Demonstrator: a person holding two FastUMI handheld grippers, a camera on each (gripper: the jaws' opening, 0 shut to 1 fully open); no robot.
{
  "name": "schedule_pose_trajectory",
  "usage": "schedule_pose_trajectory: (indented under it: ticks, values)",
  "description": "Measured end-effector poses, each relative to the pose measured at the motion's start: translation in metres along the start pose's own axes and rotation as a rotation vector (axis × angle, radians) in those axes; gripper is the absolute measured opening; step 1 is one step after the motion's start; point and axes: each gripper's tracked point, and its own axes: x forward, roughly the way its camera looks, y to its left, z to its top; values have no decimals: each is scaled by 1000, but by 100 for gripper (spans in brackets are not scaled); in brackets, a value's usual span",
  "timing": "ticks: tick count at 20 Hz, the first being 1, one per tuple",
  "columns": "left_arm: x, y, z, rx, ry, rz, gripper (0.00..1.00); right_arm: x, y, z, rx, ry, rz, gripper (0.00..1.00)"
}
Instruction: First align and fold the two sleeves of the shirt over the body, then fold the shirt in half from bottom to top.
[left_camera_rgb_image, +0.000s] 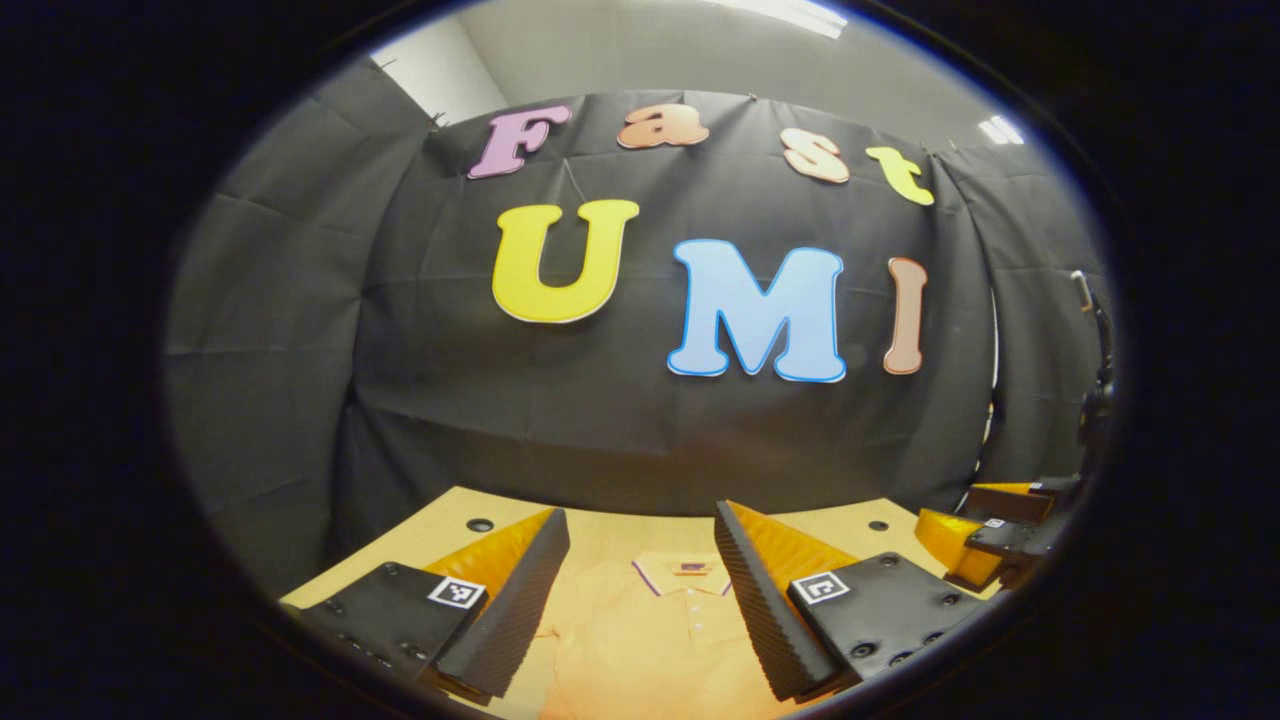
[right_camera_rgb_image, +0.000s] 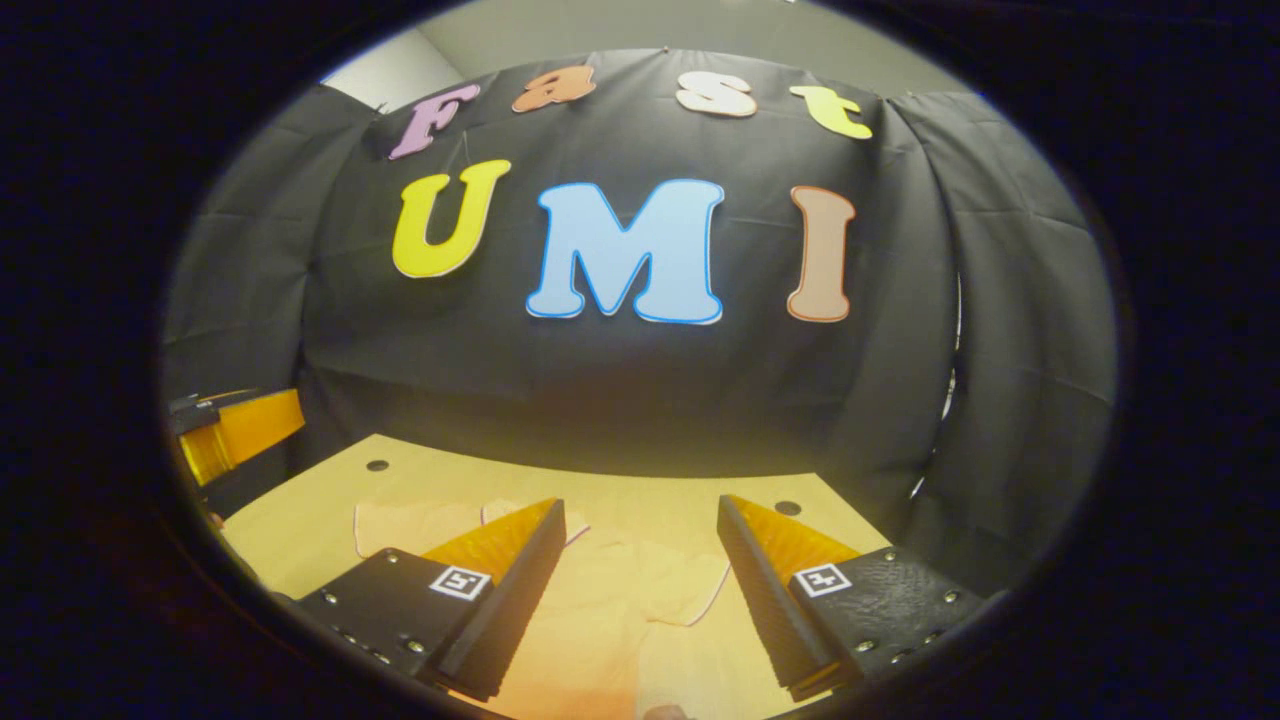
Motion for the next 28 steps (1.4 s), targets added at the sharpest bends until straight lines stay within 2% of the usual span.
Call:
schedule_pose_trajectory:
  ticks: [12,20,23,28]
  values:
    - [-6,5,-12,38,35,61,95,83,-44,-87,46,240,-52,95]
    - [-15,6,-27,21,73,88,94,138,-67,-142,120,372,-107,94]
    - [-20,8,-28,26,76,101,94,155,-76,-167,115,433,-141,95]
    - [-29,17,-33,25,89,123,94,175,-84,-195,90,496,-154,94]
